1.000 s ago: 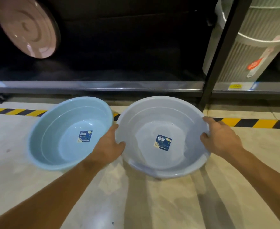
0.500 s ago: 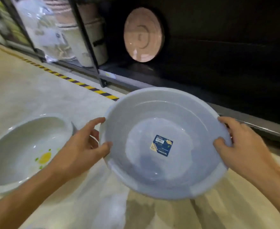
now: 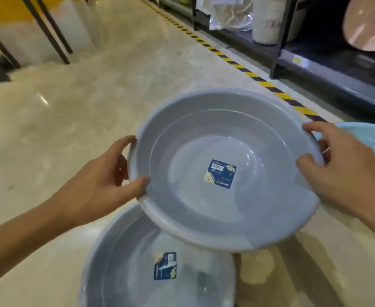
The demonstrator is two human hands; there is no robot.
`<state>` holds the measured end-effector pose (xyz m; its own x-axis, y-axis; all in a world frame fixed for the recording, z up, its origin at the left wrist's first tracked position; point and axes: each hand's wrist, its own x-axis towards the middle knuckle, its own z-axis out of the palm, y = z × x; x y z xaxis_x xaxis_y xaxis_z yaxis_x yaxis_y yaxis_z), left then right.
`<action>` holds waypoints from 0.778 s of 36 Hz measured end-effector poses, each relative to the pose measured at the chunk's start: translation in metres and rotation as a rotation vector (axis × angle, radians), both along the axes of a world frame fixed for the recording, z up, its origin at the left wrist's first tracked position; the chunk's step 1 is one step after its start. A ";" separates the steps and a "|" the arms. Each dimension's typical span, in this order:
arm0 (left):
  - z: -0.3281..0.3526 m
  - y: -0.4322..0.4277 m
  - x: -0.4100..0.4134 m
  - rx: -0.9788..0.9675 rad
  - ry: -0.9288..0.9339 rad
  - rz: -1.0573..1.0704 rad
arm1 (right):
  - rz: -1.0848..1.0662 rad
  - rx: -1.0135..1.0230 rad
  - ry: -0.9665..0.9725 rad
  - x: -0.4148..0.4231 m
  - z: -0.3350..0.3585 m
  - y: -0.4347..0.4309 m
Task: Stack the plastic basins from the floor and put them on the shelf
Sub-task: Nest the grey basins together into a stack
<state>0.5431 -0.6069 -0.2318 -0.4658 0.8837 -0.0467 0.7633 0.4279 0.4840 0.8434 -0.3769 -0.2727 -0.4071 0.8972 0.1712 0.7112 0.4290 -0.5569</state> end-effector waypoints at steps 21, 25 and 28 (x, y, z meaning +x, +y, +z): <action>-0.080 -0.174 -0.007 -0.011 -0.083 0.127 | 0.134 -0.027 -0.130 -0.032 -0.051 -0.155; -0.078 -0.195 -0.012 0.001 -0.114 0.151 | 0.141 -0.013 -0.073 -0.034 -0.046 -0.170; -0.080 -0.207 -0.011 0.003 -0.114 0.144 | 0.145 -0.016 -0.088 -0.036 -0.048 -0.181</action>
